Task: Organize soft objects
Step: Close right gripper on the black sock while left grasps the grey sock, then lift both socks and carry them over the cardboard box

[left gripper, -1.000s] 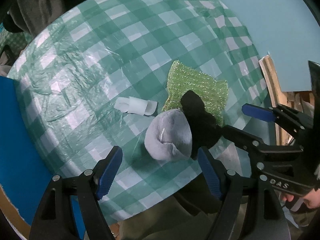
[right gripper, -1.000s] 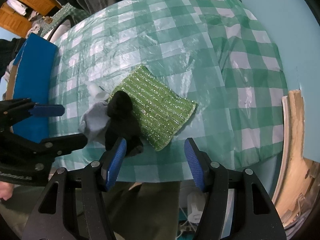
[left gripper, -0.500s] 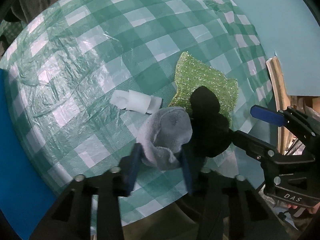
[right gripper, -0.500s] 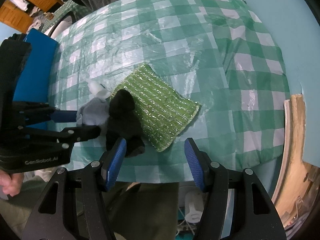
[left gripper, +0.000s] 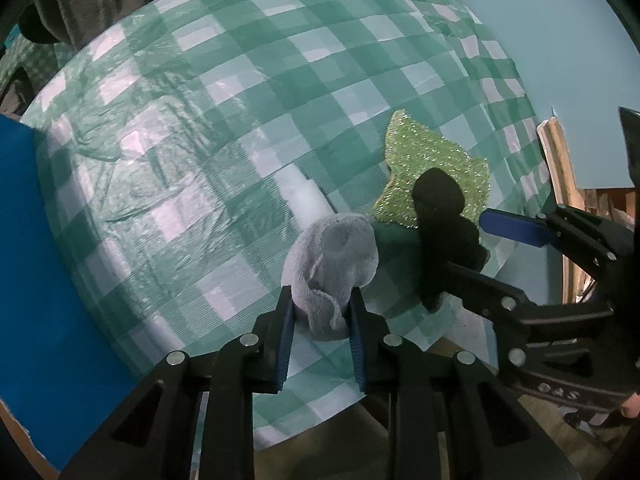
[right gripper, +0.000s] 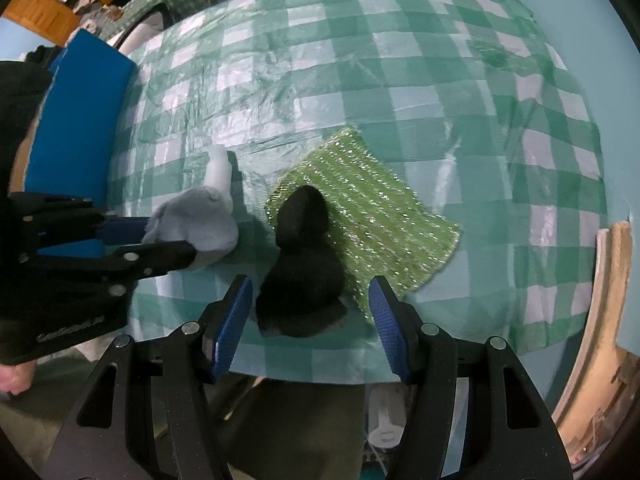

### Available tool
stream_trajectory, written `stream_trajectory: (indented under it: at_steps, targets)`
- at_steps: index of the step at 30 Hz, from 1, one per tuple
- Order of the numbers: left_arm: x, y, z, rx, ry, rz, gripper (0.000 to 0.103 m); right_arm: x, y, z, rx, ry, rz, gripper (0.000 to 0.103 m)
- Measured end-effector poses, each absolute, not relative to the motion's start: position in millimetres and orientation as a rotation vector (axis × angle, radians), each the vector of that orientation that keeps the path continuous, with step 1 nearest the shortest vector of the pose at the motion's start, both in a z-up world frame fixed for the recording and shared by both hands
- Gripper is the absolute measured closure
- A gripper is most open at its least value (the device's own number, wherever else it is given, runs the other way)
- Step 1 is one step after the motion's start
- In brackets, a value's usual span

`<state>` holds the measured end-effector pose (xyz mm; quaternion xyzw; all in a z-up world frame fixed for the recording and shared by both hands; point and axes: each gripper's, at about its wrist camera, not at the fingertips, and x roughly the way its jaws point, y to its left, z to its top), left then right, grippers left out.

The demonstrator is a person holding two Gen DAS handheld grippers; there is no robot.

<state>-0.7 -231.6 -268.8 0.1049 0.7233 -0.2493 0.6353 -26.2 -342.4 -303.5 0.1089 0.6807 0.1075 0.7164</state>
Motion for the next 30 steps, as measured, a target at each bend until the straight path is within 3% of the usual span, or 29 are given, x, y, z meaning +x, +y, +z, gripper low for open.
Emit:
stream_trajectory:
  at_steps: [9,10,11,14,30]
  targets:
    - [-2.0,-202.7,-254.9,0.236,1.637,-0.552,0.08,-20.9,-323.8,-319.1,0.172,1.548,0.228,0.042]
    - [-1.7,-199.3,-253.3,0.236,1.635,-0.548,0.08,-20.7,-322.4,-319.7,0.162,1.548,0.224,0.045]
    - [-3.1,-193.5,-249.5,0.235,1.632,-0.545,0.08,-20.6,-321.6,-320.0,0.15,1.547,0.218,0.054]
    - [-3.1,-185.5,-243.0,0.229,1.622,-0.54,0.08,-20.0,-320.7,-319.7,0.144,1.55,0.217,0.06]
    - [0.1,-172.3,-208.5,0.183,1.545,-0.527,0.08,-5.8,-341.3,-269.2,0.198,1.459,0.249,0.061]
